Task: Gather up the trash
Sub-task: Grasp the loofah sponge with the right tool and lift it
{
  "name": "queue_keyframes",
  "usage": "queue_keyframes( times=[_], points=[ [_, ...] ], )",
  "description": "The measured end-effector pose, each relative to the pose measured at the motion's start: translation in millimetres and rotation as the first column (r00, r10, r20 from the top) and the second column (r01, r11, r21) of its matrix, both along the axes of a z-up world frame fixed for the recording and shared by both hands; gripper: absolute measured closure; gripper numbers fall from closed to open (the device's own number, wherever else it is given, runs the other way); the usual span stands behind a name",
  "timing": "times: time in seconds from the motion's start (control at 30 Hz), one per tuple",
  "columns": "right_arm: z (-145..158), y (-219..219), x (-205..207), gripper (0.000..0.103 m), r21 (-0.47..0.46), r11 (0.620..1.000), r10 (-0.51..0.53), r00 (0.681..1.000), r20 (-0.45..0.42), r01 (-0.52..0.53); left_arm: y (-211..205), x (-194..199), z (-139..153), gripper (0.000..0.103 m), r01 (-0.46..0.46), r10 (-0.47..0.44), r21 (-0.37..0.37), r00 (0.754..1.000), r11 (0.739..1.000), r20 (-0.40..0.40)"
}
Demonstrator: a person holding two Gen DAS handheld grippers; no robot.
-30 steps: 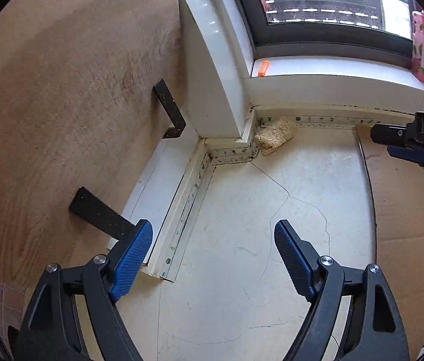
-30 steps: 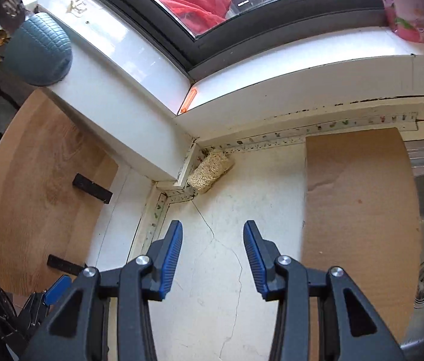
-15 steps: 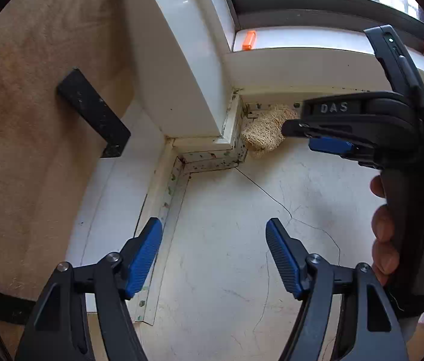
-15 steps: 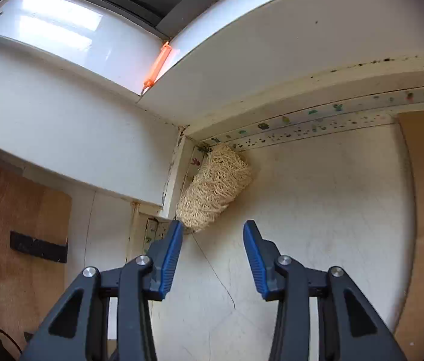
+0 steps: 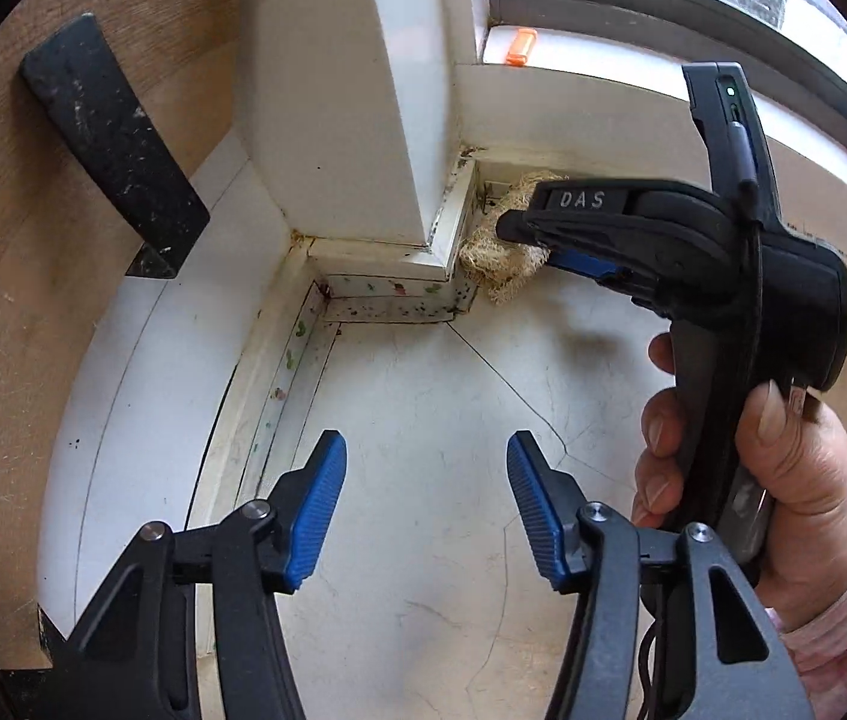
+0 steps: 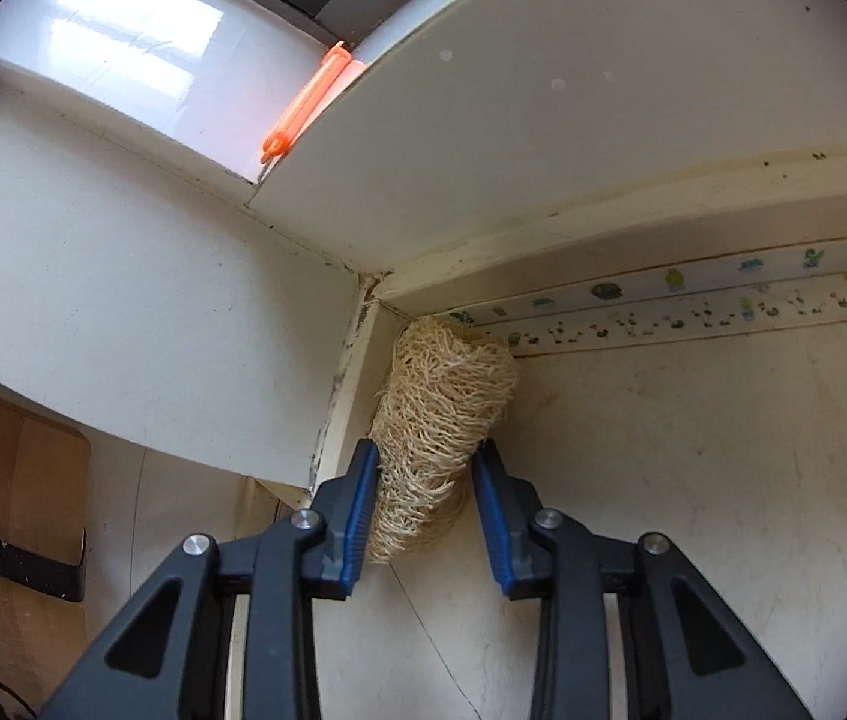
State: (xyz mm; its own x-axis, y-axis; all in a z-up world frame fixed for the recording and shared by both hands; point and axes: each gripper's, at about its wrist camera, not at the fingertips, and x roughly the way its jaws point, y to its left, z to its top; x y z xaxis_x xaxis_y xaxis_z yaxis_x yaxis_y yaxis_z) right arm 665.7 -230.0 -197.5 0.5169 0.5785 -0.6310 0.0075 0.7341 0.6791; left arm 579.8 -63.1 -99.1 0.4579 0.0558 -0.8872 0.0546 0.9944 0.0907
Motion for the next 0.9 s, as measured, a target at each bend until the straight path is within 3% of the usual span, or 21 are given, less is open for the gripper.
queue_keyframes(
  times=[0.3,0.5,0.67,0.9],
  points=[
    [22,-6,-40,0.073,-0.051,0.998,0.035,0.999,0.030,-0.034,-8,-19,21,0.049,0.018,-0.018,-0.018,0.999,1.000,0.032],
    [40,-15,-86,0.073,-0.071,0.997,0.044,0.998,0.047,-0.041,-14,-54,39,0.049,0.058,-0.057,-0.025,0.996,0.998,0.064],
    [66,-23,-138,0.073,-0.082,0.996,0.038,0.997,0.063,-0.033,-15,-104,58,0.049,0.092,-0.089,-0.027,0.991,0.995,0.097],
    [101,-27,-258,0.073,-0.121,0.992,-0.007,0.994,0.112,0.021,-7,-205,80,0.049,0.180,-0.163,-0.085,0.972,0.980,0.171]
  ],
)
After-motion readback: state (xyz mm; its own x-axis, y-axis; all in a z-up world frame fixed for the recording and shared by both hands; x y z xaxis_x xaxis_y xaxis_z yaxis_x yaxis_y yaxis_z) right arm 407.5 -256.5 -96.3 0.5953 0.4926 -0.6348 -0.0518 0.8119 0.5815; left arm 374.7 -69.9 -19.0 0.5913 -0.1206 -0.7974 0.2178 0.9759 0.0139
